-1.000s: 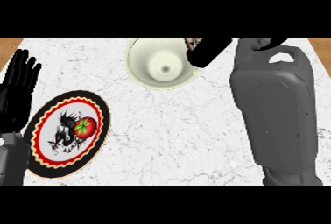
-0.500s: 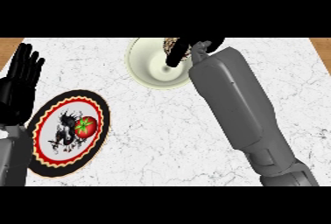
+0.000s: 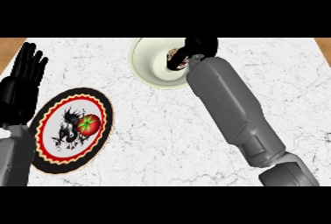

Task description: Pick the cupcake from the placemat and place it in the bowl

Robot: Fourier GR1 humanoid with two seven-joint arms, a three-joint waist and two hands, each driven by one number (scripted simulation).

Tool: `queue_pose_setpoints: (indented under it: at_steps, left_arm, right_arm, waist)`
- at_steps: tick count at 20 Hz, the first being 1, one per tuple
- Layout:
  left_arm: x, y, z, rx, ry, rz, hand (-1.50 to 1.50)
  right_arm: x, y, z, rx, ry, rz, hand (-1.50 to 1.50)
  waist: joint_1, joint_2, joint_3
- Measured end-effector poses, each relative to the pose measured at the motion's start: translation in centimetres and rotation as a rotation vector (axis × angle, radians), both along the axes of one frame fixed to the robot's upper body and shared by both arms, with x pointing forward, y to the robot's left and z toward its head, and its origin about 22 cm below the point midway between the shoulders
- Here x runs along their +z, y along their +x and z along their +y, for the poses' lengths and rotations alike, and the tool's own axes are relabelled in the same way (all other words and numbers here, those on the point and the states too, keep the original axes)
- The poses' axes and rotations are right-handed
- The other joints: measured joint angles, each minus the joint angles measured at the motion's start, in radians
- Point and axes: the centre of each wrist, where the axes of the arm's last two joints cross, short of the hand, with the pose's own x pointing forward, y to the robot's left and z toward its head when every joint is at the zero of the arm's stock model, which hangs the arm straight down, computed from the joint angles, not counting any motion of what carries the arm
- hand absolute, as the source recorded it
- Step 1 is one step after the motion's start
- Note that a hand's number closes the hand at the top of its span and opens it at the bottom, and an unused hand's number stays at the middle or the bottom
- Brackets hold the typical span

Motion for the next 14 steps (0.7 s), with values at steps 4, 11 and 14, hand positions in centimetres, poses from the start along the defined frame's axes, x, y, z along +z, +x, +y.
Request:
queue_pose_setpoints:
  at_steps: [4, 11, 14]
  left_arm:
    - [-0.2, -0.2, -0.2, -0.005, 0.004, -0.001, 0.0]
    - [-0.1, -0.3, -0.2, 0.008, 0.002, 0.005, 0.0]
    - [-0.7, -0.8, 0.3, 0.021, 0.0, 0.007, 0.0]
  right_arm:
    - [-1.6, 0.2, -0.9, -0.018, 0.141, -0.068, -1.5]
    - [-2.5, 0.6, -2.1, -0.112, 0.259, -0.342, -1.5]
    - [-2.4, 0.9, -3.8, -0.179, 0.29, -0.424, -1.5]
  waist:
    - [0.004, 0.001, 0.001]
    - [-0.008, -0.001, 0.001]
    - [-0.025, -0.006, 0.001]
